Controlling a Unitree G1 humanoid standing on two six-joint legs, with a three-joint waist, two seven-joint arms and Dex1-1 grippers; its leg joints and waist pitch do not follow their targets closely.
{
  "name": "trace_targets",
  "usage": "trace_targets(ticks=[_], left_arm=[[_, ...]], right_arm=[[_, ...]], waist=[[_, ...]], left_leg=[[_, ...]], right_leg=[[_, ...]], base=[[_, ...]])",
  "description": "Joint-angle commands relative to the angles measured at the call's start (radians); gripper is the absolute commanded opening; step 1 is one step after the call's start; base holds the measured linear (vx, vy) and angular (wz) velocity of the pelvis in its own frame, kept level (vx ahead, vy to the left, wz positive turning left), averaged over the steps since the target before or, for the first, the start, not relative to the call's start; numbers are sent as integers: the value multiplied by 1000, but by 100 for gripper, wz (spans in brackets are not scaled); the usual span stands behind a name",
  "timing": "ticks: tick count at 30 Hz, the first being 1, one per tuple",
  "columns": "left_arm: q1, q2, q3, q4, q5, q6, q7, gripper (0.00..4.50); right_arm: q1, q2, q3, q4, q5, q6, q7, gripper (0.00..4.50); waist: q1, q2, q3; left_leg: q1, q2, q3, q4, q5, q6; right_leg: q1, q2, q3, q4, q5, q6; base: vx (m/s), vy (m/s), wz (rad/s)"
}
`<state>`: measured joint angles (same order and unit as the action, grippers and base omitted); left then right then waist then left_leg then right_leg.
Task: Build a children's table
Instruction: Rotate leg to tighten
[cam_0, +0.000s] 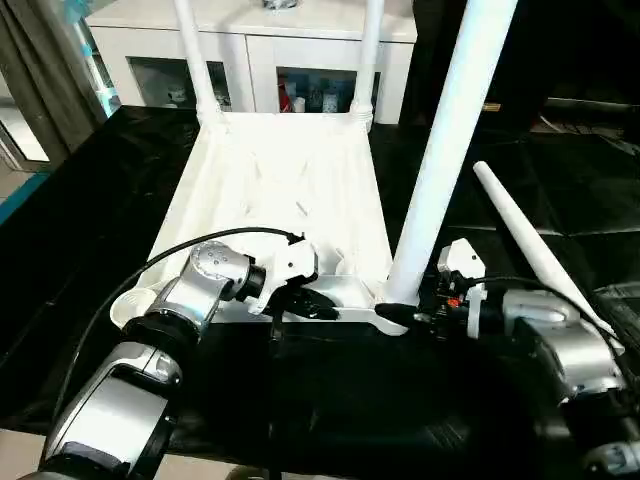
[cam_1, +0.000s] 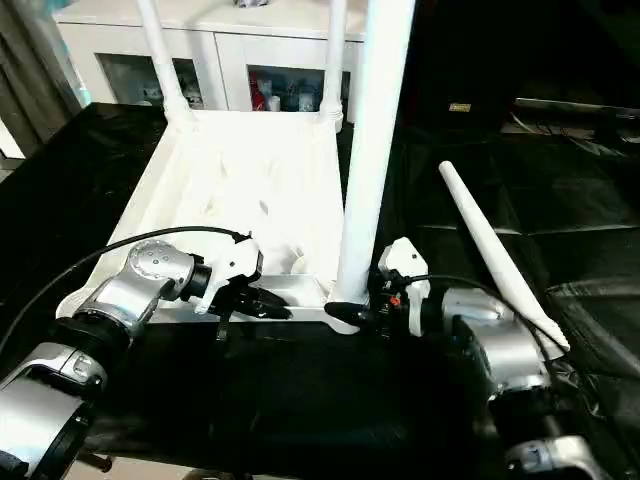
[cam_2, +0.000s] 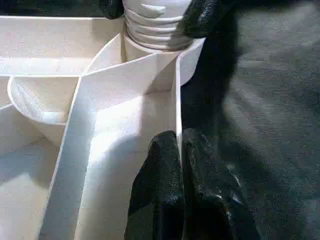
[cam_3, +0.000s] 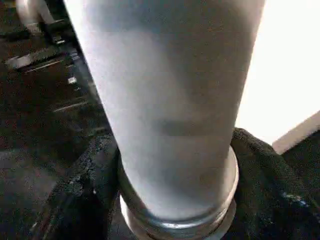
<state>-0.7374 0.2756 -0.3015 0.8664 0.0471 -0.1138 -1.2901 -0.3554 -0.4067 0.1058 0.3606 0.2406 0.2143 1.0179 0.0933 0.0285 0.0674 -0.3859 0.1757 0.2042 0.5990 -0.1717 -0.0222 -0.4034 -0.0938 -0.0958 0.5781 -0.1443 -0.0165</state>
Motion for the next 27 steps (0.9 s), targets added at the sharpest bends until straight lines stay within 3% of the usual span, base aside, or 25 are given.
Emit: trace_targets(ticks=[1,2,4,5,7,8,9,10,13,15,17,20,27], left_arm=[[-27,-39,18,6,3,-14,78,0],[-47,-60,22,34,27,4,171,0],[-58,-75,28,50,33,9,218,0],[-82,-119,41,75,32,30,296,0],[-94,-142,44,87,36,41,339,0],[-102,-156,44,95,39,48,365,0],[-112,-178,43,103,43,57,400,0],[-121,-199,44,111,47,67,434,0],[-137,-246,44,126,53,79,480,0],[-143,-263,42,136,56,70,483,0],[-146,-264,44,139,54,65,475,0],[-144,-245,43,142,54,55,453,0],[-101,-138,36,79,20,-11,224,0]], right_arm=[[-12,37,1,56,-48,1,-121,275],[-32,72,-14,114,-86,-5,-240,275],[-47,95,-30,147,-96,-4,-308,274],[-86,153,-74,217,-97,5,-459,274],[-108,183,-98,250,-88,12,-527,274],[-122,202,-112,269,-80,16,-568,274],[-140,225,-124,295,-82,11,-627,274],[-156,245,-128,316,-86,6,-665,274],[-189,294,-116,359,-113,-26,-726,274],[-201,316,-93,369,-130,-65,-701,274],[-197,320,-81,354,-124,-97,-646,330],[-188,303,-77,331,-105,-119,-587,360],[-99,115,-17,147,-45,-93,-204,360]], waist=[[-4,-11,-78],[-11,-10,-75],[-22,-13,-72],[-31,-8,-70],[-46,-8,-70],[-55,-8,-70],[-57,-2,-69],[-65,-3,-72],[-71,-2,-71],[-68,-2,-74],[-66,0,-76],[-63,-1,-77],[-42,-5,-83]], left_leg=[[28,64,-34,-76,-293,19],[33,61,-36,-77,-320,5],[31,56,-42,-77,-350,-11],[34,55,-44,-77,-374,-17],[32,52,-50,-76,-395,-22],[29,51,-53,-77,-405,-18],[32,51,-53,-76,-413,-18],[37,49,-53,-73,-428,-17],[36,47,-51,-73,-434,-4],[34,48,-49,-76,-416,7],[32,51,-47,-78,-403,18],[33,51,-43,-77,-393,26],[23,56,-36,-74,-294,77]], right_leg=[[41,-77,50,-75,-393,-189],[37,-78,48,-81,-426,-187],[42,-80,41,-88,-505,-159],[37,-79,39,-96,-540,-144],[40,-79,33,-101,-570,-125],[42,-78,29,-105,-577,-117],[39,-77,29,-107,-579,-114],[35,-76,26,-110,-576,-118],[36,-74,23,-116,-563,-118],[39,-74,26,-114,-518,-128],[41,-72,30,-105,-459,-151],[42,-73,35,-100,-423,-174],[56,-71,39,-84,-317,-206]], base=[[0,0,0],[0,0,0],[0,0,0],[0,0,0],[0,0,0],[0,0,0],[0,0,0],[0,0,0],[0,0,0],[0,0,0],[0,0,0],[0,0,0],[0,0,0]])
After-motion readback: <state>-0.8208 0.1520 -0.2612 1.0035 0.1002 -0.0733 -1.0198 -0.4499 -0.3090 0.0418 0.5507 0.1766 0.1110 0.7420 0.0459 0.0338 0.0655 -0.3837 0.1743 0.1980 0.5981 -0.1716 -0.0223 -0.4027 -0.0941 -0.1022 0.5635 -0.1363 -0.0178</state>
